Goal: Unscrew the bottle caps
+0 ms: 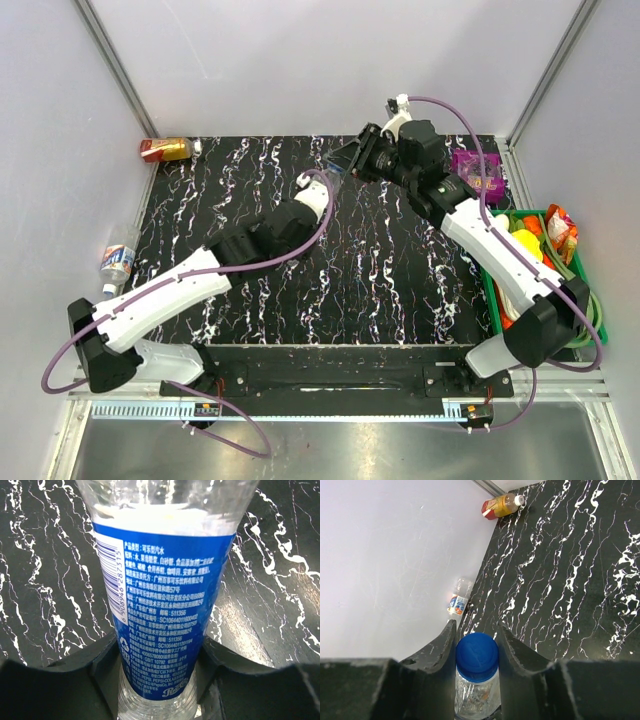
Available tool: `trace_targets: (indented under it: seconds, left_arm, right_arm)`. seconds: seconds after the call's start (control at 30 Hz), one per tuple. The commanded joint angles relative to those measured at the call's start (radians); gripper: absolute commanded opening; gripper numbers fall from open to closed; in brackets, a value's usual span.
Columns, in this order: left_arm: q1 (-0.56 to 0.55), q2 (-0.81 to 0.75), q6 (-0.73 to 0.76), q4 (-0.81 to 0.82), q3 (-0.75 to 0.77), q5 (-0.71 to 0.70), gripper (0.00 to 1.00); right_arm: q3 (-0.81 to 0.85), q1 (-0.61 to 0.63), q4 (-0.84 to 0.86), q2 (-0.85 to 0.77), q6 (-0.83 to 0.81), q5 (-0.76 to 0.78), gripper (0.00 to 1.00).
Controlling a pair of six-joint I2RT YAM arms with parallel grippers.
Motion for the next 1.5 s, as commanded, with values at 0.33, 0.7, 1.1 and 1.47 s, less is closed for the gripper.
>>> trace_targets:
  seconds: [0.33, 0.7, 1.1, 1.47]
  left_arm:
    - [0.002, -0.095, 0.002, 0.169, -0.082, 0.185, 0.22]
    - [0.096, -0.219, -0.032, 0.315, -0.193, 0.448, 0.22]
    - [0.295, -0.299, -0.138, 0.629, -0.314, 1.146, 0.22]
    - [0.337, -0.301, -0.437, 1.153, -0.4, 1.57, 0.2]
  right_arm:
    - [-0.064, 0.01, 0.142, -0.117, -0.029, -0.146, 0.0]
    - [-0.089, 0.012, 0.185, -0.179, -0.057, -0.176, 0.0]
    - [-0.104, 0.012, 0.222, -0.205, -0.069, -0.252, 0.0]
    - [-0.121, 0.012, 0.311, -0.242, -0.121, -0.395, 0.0]
